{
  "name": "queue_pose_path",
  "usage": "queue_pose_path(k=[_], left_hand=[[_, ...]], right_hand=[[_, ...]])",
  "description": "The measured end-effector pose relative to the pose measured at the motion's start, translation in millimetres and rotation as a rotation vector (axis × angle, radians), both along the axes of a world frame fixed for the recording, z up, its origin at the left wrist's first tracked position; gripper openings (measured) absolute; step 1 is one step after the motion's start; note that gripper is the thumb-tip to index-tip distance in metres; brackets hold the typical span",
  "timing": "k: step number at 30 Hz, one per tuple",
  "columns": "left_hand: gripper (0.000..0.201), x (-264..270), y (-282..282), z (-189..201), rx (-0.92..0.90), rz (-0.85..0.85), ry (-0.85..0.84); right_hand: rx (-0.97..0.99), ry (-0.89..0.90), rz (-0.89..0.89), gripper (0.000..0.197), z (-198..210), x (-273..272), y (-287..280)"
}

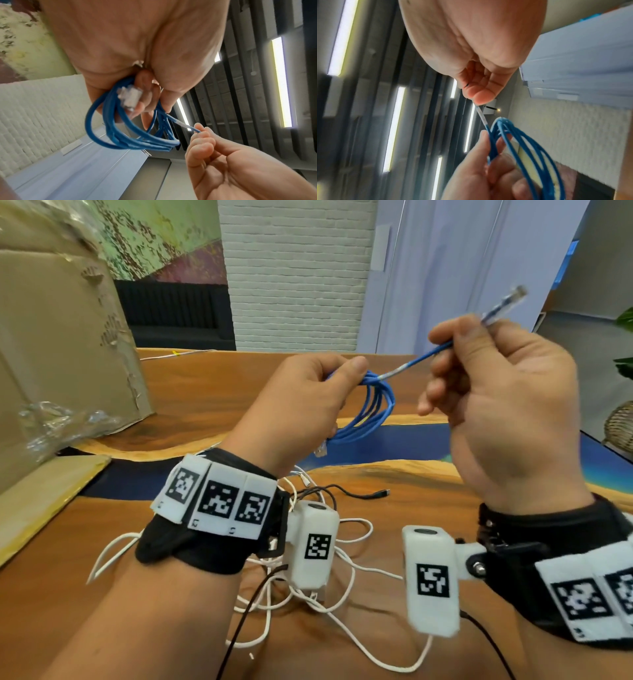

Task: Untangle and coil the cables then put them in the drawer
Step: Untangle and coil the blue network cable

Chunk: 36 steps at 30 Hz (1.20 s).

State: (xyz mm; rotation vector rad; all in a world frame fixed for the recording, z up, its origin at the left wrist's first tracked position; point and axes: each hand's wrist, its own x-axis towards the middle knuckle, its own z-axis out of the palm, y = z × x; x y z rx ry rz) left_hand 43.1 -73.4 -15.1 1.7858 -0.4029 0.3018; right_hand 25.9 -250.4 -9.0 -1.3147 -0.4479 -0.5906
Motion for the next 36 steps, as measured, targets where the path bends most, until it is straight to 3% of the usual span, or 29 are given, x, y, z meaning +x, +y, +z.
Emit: queue_pose_path(k=[4, 8, 13, 17, 22, 31, 36], left_hand=[[0.030, -3, 1, 1, 0.151, 0.080, -0.090], [0.020, -3, 2, 3, 0.164, 0.130, -0.101], [0.028, -5, 3, 0, 0.075, -0.113, 0.009], [0.020, -10, -4, 1, -0.026, -0.248, 0.112], [0.015, -14, -8, 1, -0.103, -0.287, 0.115], [0.011, -19, -13, -1, -0.054, -0.316, 0.088], [0.010, -11, -15, -7, -0.085, -0.226, 0.105]], right_hand=[[0.172, 0.142, 0.161, 0.026, 2, 3, -5], [0.155, 0.110, 0.207, 0.026, 6, -2, -3], [0.252, 0.190, 0.226, 0.025, 6, 4, -11], [0.338, 0.326, 0.179, 0.021, -9, 19, -12], [0.451, 0.439, 0.193, 0.019, -21, 26, 1], [0.529, 0.571, 0.325, 0.002, -26, 29, 8], [0.464, 0.479, 0.439, 0.020, -28, 29, 10]])
